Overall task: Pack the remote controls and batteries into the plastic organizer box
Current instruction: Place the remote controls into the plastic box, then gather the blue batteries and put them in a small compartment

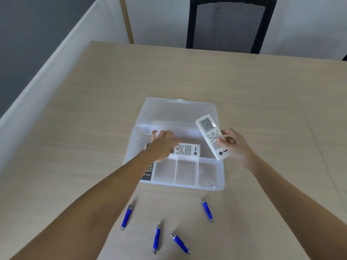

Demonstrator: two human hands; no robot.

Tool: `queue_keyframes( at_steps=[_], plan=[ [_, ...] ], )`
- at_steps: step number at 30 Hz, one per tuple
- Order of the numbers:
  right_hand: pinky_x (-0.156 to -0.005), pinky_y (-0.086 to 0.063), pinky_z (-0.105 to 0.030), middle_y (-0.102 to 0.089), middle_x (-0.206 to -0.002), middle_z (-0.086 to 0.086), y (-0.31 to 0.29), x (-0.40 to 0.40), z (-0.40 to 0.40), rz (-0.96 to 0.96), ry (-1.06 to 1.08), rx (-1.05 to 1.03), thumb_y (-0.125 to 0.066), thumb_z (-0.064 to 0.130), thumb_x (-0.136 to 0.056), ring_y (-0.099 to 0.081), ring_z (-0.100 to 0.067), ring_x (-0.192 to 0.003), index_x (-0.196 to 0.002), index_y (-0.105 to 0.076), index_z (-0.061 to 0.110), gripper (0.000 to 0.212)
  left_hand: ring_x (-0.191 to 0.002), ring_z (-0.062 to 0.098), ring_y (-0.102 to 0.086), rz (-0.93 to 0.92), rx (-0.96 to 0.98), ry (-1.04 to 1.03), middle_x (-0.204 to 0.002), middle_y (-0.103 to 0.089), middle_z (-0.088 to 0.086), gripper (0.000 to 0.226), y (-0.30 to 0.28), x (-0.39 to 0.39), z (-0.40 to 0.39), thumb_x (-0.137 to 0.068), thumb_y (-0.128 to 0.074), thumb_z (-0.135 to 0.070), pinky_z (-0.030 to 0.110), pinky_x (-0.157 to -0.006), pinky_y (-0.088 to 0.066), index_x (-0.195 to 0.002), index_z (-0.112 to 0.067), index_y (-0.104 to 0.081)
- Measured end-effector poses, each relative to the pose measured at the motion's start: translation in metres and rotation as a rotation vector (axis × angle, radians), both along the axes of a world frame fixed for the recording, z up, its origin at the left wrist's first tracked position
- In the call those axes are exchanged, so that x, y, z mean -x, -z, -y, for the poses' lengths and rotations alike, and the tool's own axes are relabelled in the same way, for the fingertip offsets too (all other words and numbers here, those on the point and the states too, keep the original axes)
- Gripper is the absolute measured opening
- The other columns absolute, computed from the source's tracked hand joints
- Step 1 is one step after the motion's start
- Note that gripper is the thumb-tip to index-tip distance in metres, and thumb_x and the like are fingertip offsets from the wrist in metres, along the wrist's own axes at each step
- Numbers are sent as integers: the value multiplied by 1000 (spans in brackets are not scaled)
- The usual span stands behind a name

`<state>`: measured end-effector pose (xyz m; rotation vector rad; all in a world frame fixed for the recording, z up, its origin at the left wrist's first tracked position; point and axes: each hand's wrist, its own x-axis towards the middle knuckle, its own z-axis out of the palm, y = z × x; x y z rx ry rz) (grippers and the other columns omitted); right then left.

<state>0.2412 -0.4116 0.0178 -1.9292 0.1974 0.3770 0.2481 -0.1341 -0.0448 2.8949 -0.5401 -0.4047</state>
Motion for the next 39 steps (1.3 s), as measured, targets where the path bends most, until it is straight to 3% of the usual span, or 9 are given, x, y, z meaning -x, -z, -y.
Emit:
queue_keyframes(
  at_steps=[6,12,16,20,23,26,31,35,39],
  plan=[
    [-64,-46,-25,-69,-104,-7,12,-26,-55,34,-394,301,-61,24,-86,-66,-23,-87,-117,-63,21,31,-132,29,-37,334,80,-644,-145,-39,10,56,-8,58,-55,-89,-51,-12,55,-108,-25,-141,-27,-38],
    [-87,-46,-30,-71,-112,-13,34,-23,-97,5,-490,382,-53,24,-92,-65,-27,-105,-118,-63,11,30,-122,22,-47,-7,254,-932,-131,-53,2,60,6,84,-73,-100,-35,-13,61,-114,-11,-149,-41,-12],
    [-99,-39,-33,-62,-127,-12,42,-20,-98,47,-541,519,-42,30,-97,-55,-29,-120,-133,-51,14,40,-107,25,-54,-14,353,-998,-111,-60,3,61,10,81,-69,-101,-32,-11,65,-113,-9,-148,-43,-11],
    [-116,-10,-55,-34,-152,-7,34,-7,-95,110,-649,759,-29,41,-98,-21,-30,-143,-147,-24,22,53,-123,23,-41,-118,585,-967,-144,-41,12,54,14,81,-85,-100,-30,-35,50,-110,-29,-150,-33,-10],
    [-98,-43,-40,-58,-117,-16,12,45,-91,519,-387,577,-41,28,-96,-54,-34,-111,-128,-51,12,37,-133,29,-35,-41,858,-1117,-141,-40,13,56,5,108,-85,-94,-30,-50,45,-110,-28,-142,-21,-30],
    [-61,-45,-24,-59,-82,-4,9,128,-73,731,-441,540,-49,18,-92,-58,-23,-71,-96,-60,15,12,-110,34,-49,37,615,-1104,-113,-53,14,44,10,173,-85,-93,-36,-50,47,-95,-38,-112,-11,-46],
    [-74,-54,-31,-61,-103,-9,78,210,-45,476,-515,804,-73,17,-74,-59,-27,-87,-96,-63,21,24,-110,27,-50,-238,-54,-761,-116,-51,8,39,32,267,-74,-93,-49,-44,40,-89,-42,-116,-13,-53],
    [-94,-47,-40,-49,-128,-16,89,201,-42,165,-415,883,-59,18,-87,-49,-36,-108,-120,-57,11,34,-84,30,-56,-290,159,-767,-100,-59,13,8,12,279,-49,-99,-41,-15,40,-76,-48,-102,-9,-43],
    [-75,-43,-33,-45,-98,-9,78,209,-50,86,-447,795,-45,3,-86,-46,-27,-88,-91,-60,8,16,-111,36,-56,-358,246,-736,-122,-56,20,29,1,284,-7,-98,-38,-9,40,-92,-46,-124,1,-39]
  ],
)
